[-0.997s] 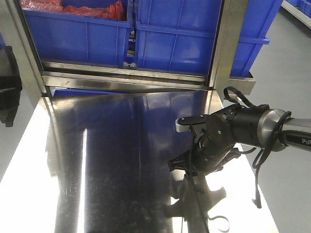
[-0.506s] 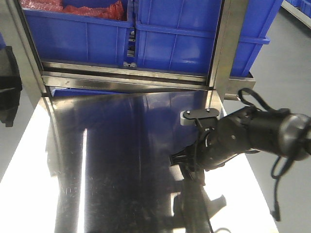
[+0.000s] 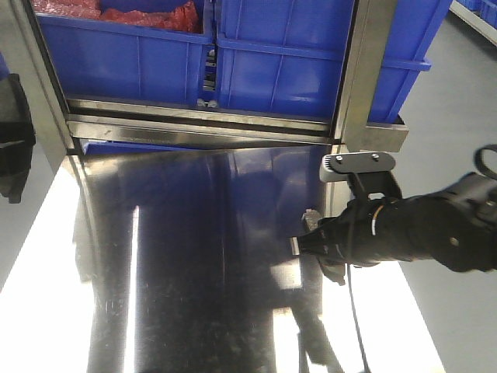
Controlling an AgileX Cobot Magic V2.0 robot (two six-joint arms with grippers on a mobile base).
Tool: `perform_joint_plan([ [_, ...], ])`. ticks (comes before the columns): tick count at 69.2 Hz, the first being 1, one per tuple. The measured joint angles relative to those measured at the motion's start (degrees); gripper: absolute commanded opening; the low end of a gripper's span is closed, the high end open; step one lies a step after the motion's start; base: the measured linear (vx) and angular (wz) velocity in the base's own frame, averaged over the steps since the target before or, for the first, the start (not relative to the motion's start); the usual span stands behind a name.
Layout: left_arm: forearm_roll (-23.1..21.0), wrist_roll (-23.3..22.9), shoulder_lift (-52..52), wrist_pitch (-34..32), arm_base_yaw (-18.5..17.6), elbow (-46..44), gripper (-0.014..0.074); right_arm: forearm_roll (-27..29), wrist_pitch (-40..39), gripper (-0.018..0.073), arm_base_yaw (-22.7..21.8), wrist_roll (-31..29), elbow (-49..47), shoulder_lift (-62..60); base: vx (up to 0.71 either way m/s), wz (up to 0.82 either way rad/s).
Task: Move and align brake pads A on conveyor
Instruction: 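Lift the held pad with the right gripper off the table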
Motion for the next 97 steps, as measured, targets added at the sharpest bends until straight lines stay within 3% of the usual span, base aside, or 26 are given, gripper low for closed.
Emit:
perform_joint_plan([
  [18, 0.00, 0.00, 0.00, 0.00, 0.00, 0.00, 0.0199, -2.38, -7.27, 0.0094, 0.00, 0.00, 9.38, -10.77, 0.00, 0.00],
  [39, 0.00, 0.00, 0.00, 0.00, 0.00, 0.00, 0.0199, -2.66, -8.81, 0.0094, 0.00, -0.91, 16.48, -20.61, 0.00, 0.00],
  [97, 0.00, 0.00, 0.00, 0.00, 0.00, 0.00, 0.0199, -2.66, -7.65, 0.0094, 0.00, -1.09, 17.03, -23.41, 0.00, 0.00],
])
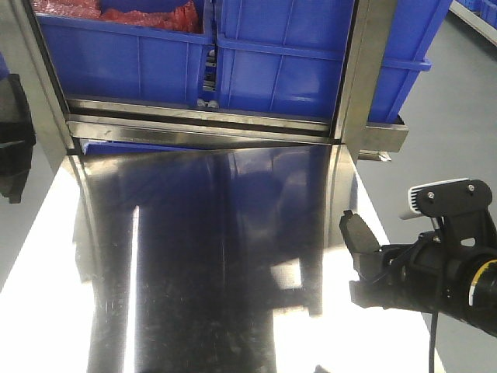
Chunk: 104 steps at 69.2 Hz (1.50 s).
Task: Move and align brake pads A on conveyor
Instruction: 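Lift the held pad with the right gripper off the table, then back the base away from the table and turn around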
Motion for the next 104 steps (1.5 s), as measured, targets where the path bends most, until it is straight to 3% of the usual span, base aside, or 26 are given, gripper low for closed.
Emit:
perform_joint_plan([
  [55, -0.03, 0.00, 0.05, 0.00, 0.00, 0.00, 0.0199, 0.00, 0.00, 0.0094, 0.00, 0.00, 0.00, 0.00, -0.01, 0.04],
  [104, -0.03, 0.00, 0.05, 0.00, 0.00, 0.00, 0.0199, 0.00, 0.02, 0.0094, 0.00, 0.00, 0.00, 0.00, -0.13, 0.52],
])
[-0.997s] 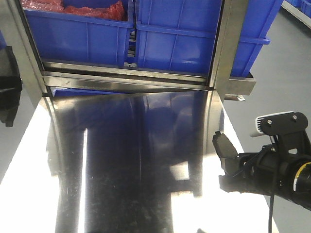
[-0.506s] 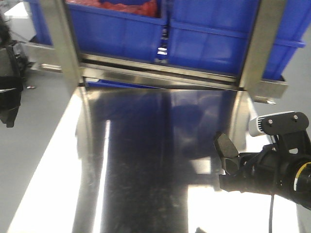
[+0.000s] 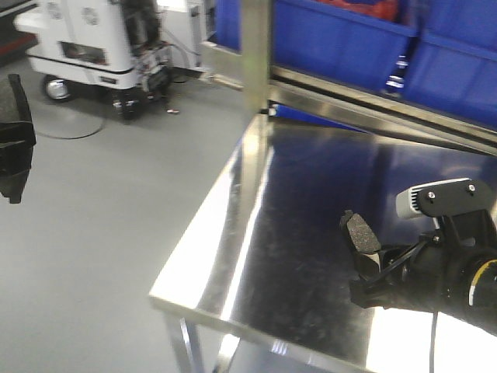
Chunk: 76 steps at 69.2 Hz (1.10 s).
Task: Move and align brake pads A on conveyor
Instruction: 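Back the base away from the table and turn around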
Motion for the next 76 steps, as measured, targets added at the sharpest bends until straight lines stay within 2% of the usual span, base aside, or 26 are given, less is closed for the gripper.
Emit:
perform_joint_plan([
  [44, 0.00, 0.00, -0.05, 0.05, 0.00, 0.00, 0.0199, 0.00, 0.05, 0.0096, 0.00, 0.00, 0.00, 0.00, -0.13, 0.59],
  [76, 0.00, 0.00, -0.05, 0.05, 0.00, 0.00, 0.0199, 0.00, 0.06, 0.0096, 0.00, -0.02, 0.00, 0.00, -0.04, 0.38],
])
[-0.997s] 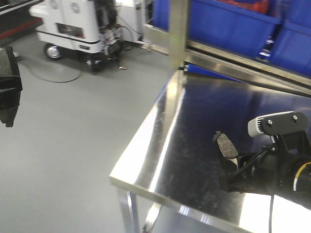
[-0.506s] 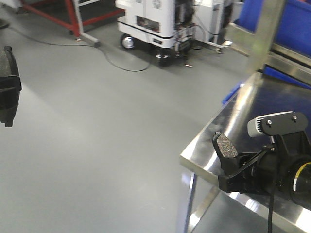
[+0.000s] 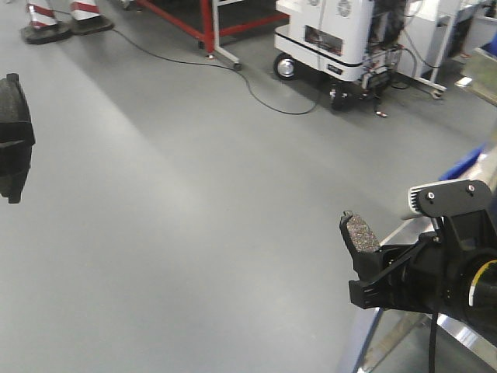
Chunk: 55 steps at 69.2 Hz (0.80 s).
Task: Move and align brake pads A on conveyor
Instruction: 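Back the base away from the table and turn around, then drive along the yellow line toward the striped cones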
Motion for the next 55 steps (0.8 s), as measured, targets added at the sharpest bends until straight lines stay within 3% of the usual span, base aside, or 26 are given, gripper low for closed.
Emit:
perform_joint_plan([
  [55, 0.00, 0.00, 0.00, 0.00, 0.00, 0.00, 0.0199, 0.00, 0.32, 0.0096, 0.00, 0.00, 0.00, 0.00, 0.10, 0.41],
])
